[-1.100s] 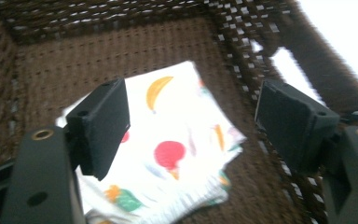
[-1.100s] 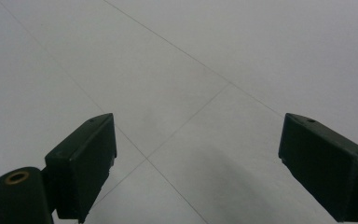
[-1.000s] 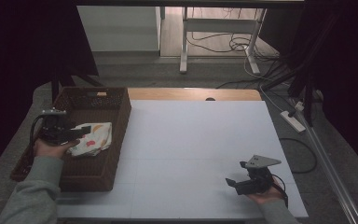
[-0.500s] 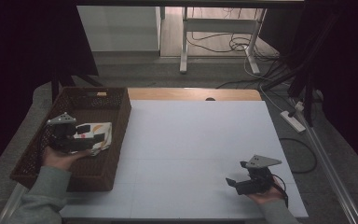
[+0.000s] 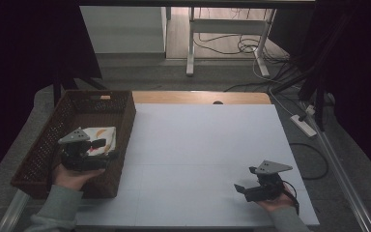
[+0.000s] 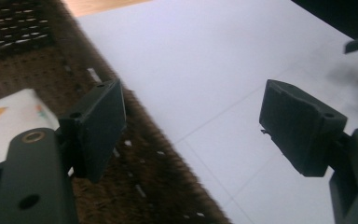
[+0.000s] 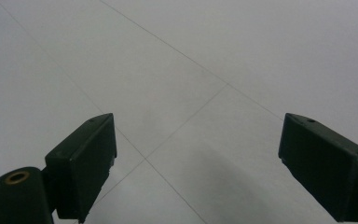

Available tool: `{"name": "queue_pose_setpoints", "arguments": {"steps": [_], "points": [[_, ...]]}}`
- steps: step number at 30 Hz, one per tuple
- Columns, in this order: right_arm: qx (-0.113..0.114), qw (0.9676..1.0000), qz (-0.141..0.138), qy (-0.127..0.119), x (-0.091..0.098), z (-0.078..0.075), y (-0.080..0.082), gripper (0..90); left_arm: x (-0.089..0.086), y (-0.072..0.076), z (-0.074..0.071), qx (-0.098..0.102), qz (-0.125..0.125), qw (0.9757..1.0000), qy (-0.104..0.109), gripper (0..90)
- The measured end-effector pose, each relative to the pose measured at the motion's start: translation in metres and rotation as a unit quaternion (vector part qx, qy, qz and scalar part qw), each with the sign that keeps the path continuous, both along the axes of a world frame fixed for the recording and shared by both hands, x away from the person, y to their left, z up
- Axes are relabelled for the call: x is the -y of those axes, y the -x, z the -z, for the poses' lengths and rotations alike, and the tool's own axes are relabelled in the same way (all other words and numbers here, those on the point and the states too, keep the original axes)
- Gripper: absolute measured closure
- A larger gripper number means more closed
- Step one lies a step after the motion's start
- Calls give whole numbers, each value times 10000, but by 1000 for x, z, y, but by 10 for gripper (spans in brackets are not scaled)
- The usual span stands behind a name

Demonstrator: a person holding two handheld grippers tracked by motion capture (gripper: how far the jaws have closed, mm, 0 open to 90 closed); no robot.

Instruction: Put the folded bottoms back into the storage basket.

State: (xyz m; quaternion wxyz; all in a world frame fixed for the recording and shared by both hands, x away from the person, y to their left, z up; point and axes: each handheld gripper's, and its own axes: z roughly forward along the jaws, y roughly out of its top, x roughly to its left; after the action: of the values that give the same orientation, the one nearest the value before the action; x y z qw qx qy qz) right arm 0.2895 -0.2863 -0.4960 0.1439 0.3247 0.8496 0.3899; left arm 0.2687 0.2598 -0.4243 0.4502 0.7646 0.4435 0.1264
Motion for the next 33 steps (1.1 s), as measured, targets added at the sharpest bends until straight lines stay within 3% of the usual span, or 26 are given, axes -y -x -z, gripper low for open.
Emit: {"name": "queue_pose_setpoints", "arguments": {"steps": [17,33], "points": [[32,10000,35,-38,2,-2,-1,118,31,25,7,123,514,9986,4,218],[232,9994,204,-135,9,-7,0,120,38,34,14,192,646,9977,-42,220]]}}
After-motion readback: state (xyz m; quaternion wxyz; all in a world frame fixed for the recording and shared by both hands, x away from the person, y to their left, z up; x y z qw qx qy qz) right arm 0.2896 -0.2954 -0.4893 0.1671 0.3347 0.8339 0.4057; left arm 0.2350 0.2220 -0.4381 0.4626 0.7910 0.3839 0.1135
